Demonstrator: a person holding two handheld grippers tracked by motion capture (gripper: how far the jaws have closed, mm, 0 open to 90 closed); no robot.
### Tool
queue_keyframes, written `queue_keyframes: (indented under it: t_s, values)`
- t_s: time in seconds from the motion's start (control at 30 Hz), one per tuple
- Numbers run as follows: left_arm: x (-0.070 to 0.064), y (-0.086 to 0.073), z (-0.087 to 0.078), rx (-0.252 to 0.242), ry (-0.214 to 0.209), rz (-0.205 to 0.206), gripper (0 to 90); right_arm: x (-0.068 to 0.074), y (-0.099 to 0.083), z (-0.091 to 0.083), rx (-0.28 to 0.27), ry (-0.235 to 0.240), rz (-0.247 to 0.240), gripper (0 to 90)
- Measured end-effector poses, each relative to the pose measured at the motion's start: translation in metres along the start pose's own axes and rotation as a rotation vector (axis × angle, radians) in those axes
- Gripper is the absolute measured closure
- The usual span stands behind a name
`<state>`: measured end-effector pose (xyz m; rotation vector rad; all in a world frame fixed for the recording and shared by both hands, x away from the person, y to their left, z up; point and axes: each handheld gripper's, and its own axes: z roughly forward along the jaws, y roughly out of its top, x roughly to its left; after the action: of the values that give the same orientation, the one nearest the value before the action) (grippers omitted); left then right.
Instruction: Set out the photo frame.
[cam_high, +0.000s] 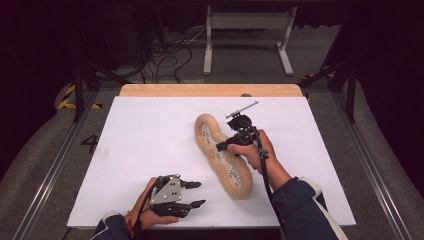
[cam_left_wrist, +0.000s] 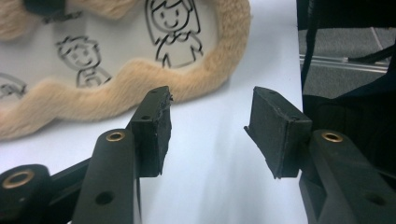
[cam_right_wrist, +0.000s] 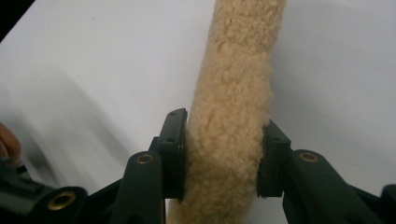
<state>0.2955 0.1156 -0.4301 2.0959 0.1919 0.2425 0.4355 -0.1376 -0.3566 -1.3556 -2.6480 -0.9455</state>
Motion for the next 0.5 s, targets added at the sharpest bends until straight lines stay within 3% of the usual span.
queue_keyframes:
  t_s: [0.1, 0.13, 0.17, 0.33, 0.5]
  values:
    - [0.003, -0.008, -0.012, -0.001, 0.002, -0.029, 47.7, -0.002, 0.004, 0.0, 0.025, 0.01, -0.041, 63.5]
    - [0.004, -0.013, -0.019, 0.009, 0.016, -0.036, 46.9, -0.003, 0.007, 0.0, 0.052, 0.024, -0.077, 63.7]
    - [0.004, -0.013, -0.019, 0.009, 0.016, -0.036, 46.3, -0.003, 0.007, 0.0, 0.052, 0.024, -0.077, 63.7]
    - [0.008, -0.029, -0.039, 0.04, 0.09, -0.058, 43.2, 0.0, 0.015, 0.002, 0.117, 0.047, -0.2, 63.7]
    - [0.014, -0.044, -0.055, 0.072, 0.143, -0.099, 37.6, 0.0, 0.019, 0.003, 0.154, 0.072, -0.273, 63.7]
